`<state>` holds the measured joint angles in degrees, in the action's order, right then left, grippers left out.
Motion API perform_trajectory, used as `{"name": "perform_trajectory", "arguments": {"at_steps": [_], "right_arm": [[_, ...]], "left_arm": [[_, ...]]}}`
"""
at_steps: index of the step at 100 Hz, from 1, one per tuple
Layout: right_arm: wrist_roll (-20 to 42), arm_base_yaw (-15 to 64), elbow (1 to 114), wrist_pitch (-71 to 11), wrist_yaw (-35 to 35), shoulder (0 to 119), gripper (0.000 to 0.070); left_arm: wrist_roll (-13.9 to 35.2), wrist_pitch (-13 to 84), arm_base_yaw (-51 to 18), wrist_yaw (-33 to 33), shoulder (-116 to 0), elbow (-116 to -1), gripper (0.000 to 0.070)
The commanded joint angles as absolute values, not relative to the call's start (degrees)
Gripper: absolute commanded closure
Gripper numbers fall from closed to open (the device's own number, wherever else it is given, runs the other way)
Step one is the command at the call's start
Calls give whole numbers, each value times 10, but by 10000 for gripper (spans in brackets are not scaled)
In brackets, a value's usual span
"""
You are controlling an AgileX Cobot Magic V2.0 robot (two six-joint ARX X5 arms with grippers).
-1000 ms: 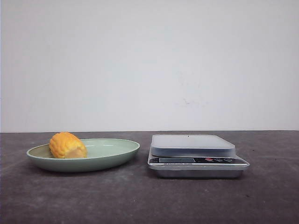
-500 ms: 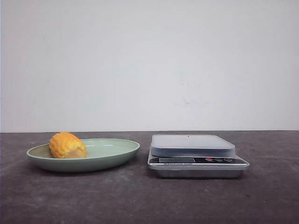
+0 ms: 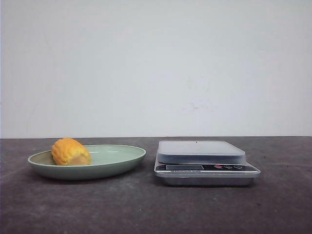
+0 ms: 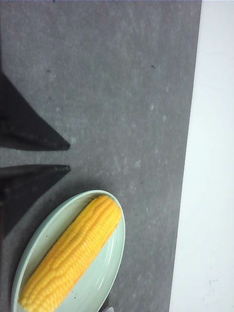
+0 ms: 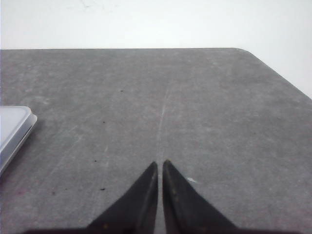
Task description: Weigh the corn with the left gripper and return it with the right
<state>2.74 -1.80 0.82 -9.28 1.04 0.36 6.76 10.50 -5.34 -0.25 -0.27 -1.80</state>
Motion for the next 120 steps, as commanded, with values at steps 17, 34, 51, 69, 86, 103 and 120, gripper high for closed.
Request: {"name": "perform_trajectory", "arguments": {"at_steps": [17, 34, 51, 69, 86, 103, 120], "right_arm": [[49, -15, 6, -96, 4, 2, 688], [54, -11, 6, -99, -5, 2, 688], [79, -11, 6, -99, -10, 2, 688], [152, -11, 26, -101, -41, 3, 696], [165, -11, 114, -118, -38, 25, 697], [174, -11, 245, -131, -49, 117, 697], [171, -11, 365, -175, -70, 206, 429]], "left_arm": [[60, 107, -54, -4, -2, -8, 697], [60, 107, -54, -4, -2, -8, 697], [64, 92, -54, -2, -2, -8, 697], [114, 52, -55, 2, -3, -9, 696], [190, 68, -54, 8, -15, -77, 689], [210, 130, -54, 30, -108, -225, 690], [151, 160, -54, 3, -236, -383, 547]]}}
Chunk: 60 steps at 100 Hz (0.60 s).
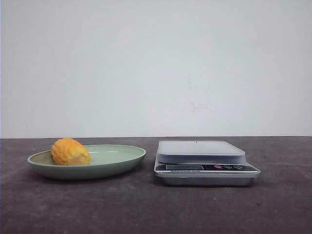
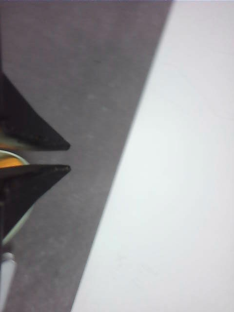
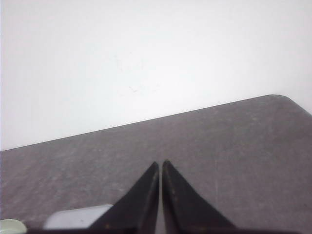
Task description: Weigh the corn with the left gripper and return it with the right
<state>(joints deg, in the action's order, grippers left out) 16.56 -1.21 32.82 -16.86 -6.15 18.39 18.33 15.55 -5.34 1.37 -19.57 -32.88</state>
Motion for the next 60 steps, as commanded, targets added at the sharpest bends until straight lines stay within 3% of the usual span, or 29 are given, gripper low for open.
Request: {"name": "perform_trajectory", "arguments": {"at_steps": [1, 7, 13, 29, 60], "right_arm": [[171, -11, 370, -178, -72, 210, 390], [164, -11, 399, -185, -81, 230, 214], [154, -8, 423, -192, -92, 243, 188], [134, -1, 491, -242, -100, 268, 188], [124, 7, 550, -312, -138, 303, 187]], "left_arm": [[150, 161, -54, 1, -242, -391, 513], [150, 164, -54, -13, -277, -429, 304], [150, 170, -55, -28, -306, -459, 181], [137, 209, -66, -87, -393, -524, 240], [129, 227, -136, -81, -609, -588, 238]]}}
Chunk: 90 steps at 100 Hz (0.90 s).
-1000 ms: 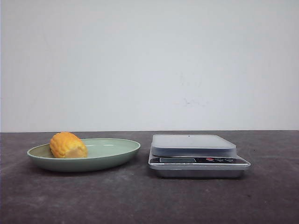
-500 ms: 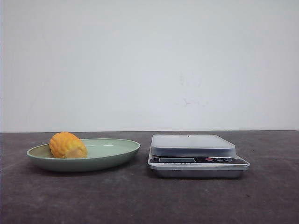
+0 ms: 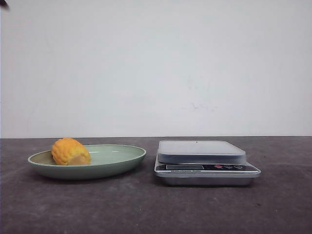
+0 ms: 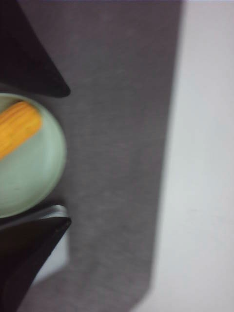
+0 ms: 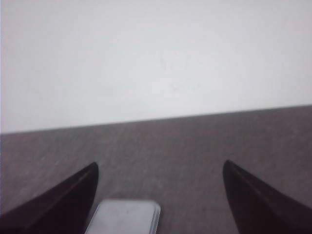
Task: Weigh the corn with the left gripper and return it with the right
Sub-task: 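Lower the left gripper onto the yellow corn cob and grasp it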
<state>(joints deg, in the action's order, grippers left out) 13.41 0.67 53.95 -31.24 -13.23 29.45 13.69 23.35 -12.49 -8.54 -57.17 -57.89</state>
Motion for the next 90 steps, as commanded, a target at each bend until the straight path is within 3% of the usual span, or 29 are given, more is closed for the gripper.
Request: {"name": "perform_trajectory", "arguments": {"at_steps": [1, 48, 84, 90], "right_arm": [[124, 7, 550, -313, -138, 303, 187], [119, 7, 550, -319, -139, 318, 185], [116, 7, 550, -323, -139, 317, 185], [116, 7, 550, -323, -139, 317, 185]], "left_arm": [[129, 227, -138, -78, -615, -588, 238], [151, 232, -227, 24, -859, -588, 237], [174, 248, -243, 26, -934, -588, 238], [174, 245, -248, 26, -937, -588, 274]]}}
